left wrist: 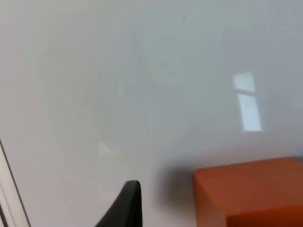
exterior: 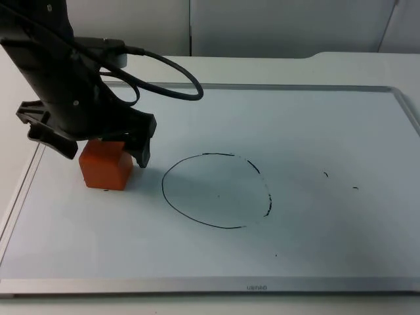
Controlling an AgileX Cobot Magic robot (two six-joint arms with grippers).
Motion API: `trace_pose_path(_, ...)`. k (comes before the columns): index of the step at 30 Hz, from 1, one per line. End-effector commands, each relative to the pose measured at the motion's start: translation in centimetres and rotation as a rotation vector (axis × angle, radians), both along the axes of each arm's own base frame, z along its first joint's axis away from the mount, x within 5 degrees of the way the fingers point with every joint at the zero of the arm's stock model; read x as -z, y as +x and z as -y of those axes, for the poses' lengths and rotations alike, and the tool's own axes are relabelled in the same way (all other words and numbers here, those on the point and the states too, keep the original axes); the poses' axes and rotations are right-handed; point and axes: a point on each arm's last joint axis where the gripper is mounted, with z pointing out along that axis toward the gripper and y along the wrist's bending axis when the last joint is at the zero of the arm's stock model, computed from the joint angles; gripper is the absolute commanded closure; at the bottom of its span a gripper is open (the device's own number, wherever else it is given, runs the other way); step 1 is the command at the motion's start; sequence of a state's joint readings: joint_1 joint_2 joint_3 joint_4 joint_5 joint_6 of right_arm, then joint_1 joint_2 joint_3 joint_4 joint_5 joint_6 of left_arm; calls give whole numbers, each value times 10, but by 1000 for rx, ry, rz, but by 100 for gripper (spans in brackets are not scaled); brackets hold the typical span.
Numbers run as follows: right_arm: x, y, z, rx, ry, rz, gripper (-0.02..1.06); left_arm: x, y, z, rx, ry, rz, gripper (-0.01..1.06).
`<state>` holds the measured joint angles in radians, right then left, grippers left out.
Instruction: Pick up one cube with the left hand and another cube with the right hand. First place the cube in the right hand at the target position, then stack the cube in the left hand on top.
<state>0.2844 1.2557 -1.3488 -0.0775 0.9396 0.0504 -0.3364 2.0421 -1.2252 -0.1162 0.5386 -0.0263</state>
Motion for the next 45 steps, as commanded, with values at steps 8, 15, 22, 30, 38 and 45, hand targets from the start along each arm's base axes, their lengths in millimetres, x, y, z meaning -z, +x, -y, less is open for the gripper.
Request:
trace_pose_path(8,-3,1,-1,-10,1,30,105,5,0,4,-2,-5,-17,46)
trace_pose_path(15,-4,2,-1,-11,5,42,105,4,-1,4,-59,-19,-32,71)
trace_pose_path(22,-4,1,-2,-12,11,36,105,-29,-9,1,-17,-1,-20,103)
trace_pose_path(30,4,6,-9,-65,25,-9,105,-113,-36,-5,55,-22,91,105)
trace_pose_path(38,30,33,-34,-181,17,-185,105,-166,-82,8,180,24,124,105)
trace_pose_path(45,76,64,-88,-307,-43,-320,105,-185,-111,21,241,64,135,105)
